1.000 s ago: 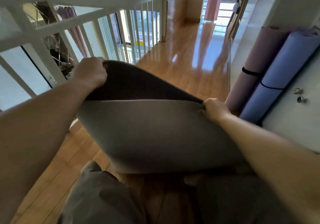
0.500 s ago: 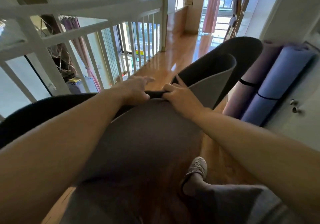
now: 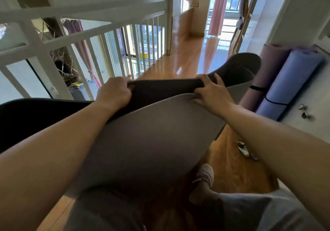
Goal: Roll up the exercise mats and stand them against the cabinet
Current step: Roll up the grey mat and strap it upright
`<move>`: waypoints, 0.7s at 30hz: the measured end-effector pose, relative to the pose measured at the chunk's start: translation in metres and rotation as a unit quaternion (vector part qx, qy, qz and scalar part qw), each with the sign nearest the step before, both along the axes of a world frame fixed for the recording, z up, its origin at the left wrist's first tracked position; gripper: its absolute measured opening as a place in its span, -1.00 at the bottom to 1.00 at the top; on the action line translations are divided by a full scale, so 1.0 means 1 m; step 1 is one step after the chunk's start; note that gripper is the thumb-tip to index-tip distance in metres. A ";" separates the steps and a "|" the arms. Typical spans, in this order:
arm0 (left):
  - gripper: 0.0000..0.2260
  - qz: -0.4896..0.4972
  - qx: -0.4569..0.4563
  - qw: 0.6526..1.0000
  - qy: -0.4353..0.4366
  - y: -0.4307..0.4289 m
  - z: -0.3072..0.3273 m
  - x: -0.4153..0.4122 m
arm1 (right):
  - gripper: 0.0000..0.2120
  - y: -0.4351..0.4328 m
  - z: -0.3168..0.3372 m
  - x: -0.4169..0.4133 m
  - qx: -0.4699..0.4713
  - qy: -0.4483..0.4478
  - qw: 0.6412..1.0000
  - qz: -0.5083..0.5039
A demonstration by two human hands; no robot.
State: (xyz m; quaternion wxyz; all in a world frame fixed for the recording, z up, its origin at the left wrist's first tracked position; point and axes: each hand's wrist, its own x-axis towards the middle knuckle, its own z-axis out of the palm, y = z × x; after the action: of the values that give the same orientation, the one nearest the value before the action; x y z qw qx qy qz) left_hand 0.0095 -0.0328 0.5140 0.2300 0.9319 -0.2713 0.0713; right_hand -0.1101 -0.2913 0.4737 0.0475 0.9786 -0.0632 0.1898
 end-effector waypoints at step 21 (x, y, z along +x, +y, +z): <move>-0.78 -0.006 -0.202 0.934 0.294 -0.033 0.011 0.027 | -0.77 -0.016 0.139 0.066 -0.130 -0.147 0.980 -0.028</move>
State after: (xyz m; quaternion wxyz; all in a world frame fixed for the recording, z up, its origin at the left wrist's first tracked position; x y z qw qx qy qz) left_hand 0.0366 -0.0657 0.5251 0.4835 0.8432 -0.1774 -0.1543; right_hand -0.0445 -0.3072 0.6129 0.1701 0.9235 -0.0713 0.3365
